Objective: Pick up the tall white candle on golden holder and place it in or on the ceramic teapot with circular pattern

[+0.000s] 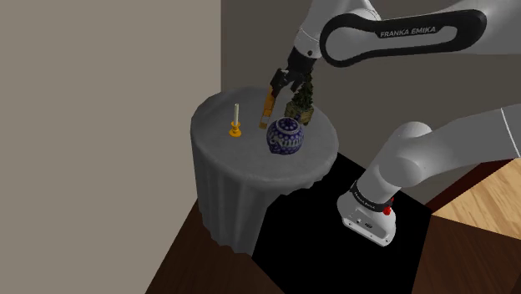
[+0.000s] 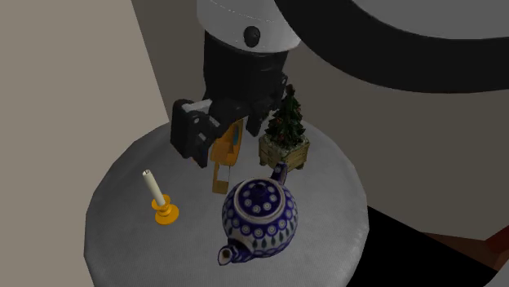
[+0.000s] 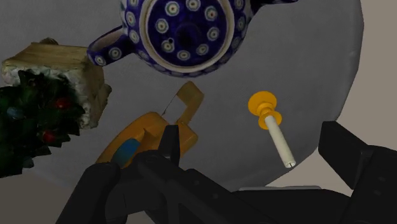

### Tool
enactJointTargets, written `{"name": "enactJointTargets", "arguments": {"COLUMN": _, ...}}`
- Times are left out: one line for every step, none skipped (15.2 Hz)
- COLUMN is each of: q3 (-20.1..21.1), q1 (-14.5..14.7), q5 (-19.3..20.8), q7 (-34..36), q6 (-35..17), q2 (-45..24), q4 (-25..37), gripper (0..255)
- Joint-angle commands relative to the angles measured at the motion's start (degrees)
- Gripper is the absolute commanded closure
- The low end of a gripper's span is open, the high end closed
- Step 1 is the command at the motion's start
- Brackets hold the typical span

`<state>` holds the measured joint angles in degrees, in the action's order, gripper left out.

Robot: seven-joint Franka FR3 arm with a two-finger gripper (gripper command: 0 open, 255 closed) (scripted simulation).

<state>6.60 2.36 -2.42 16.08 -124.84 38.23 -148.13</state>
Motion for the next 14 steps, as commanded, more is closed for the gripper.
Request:
{"name": "enactJointTargets", "arguments": {"q3": 1.5, "q1": -0.1, "q5": 0.4, "q7": 1.2, "q6": -5.4, "q2": -3.4, "q4": -0.6, "gripper": 0}}
{"name": "enactJointTargets", "arguments": {"q3": 2.3, "q1": -0.3, "q5": 0.8, "q7": 2.0, "q6": -8.1, "q2": -5.2, "q4": -0.9, "gripper": 0}}
{"name": "enactJointTargets", "arguments": {"q3": 3.2, "q1": -0.5, "q5": 1.3, "q7": 2.8, "q6": -10.7, "q2": -7.1, "q4": -1.1, "gripper": 0}}
{"name": "enactJointTargets", "arguments": {"q3": 4.1, "q1": -0.8, "q5": 1.8, "q7": 3.8, "q6": -13.4, "q2": -9.1, "q4": -1.2, "gripper": 0}}
{"name": "enactJointTargets", "arguments": {"q3": 5.1, "q1": -1.2, "q5": 2.6, "q7": 4.8, "q6": -16.0, "q2": -11.2, "q4": -1.1, "gripper": 0}}
{"name": "enactJointTargets", "arguments": {"q3": 6.1, "q1": -1.7, "q5": 3.5, "q7": 5.9, "q6": -18.5, "q2": -13.3, "q4": -1.0, "gripper": 0}}
{"name": "enactJointTargets", "arguments": {"q3": 7.2, "q1": -2.3, "q5": 4.6, "q7": 7.2, "q6": -21.0, "q2": -15.5, "q4": -0.7, "gripper": 0}}
{"name": "enactJointTargets", "arguments": {"q3": 8.4, "q1": -3.1, "q5": 6.0, "q7": 8.7, "q6": -23.4, "q2": -17.8, "q4": -0.3, "gripper": 0}}
{"name": "enactJointTargets", "arguments": {"q3": 9.6, "q1": -4.1, "q5": 7.7, "q7": 10.4, "q6": -25.7, "q2": -20.1, "q4": 0.2, "gripper": 0}}
{"name": "enactJointTargets", "arguments": {"q3": 11.0, "q1": -5.2, "q5": 9.8, "q7": 12.4, "q6": -27.9, "q2": -22.5, "q4": 0.8, "gripper": 0}}
{"name": "enactJointTargets", "arguments": {"q3": 12.4, "q1": -6.5, "q5": 12.3, "q7": 14.7, "q6": -29.9, "q2": -25.0, "q4": 1.6, "gripper": 0}}
{"name": "enactJointTargets", "arguments": {"q3": 13.9, "q1": -8.0, "q5": 15.5, "q7": 17.5, "q6": -31.8, "q2": -27.5, "q4": 2.5, "gripper": 0}}
{"name": "enactJointTargets", "arguments": {"q3": 15.4, "q1": -9.5, "q5": 19.3, "q7": 20.8, "q6": -33.4, "q2": -30.0, "q4": 3.6, "gripper": 0}}
{"name": "enactJointTargets", "arguments": {"q3": 16.7, "q1": -11.1, "q5": 23.9, "q7": 24.7, "q6": -34.8, "q2": -32.7, "q4": 4.9, "gripper": 0}}
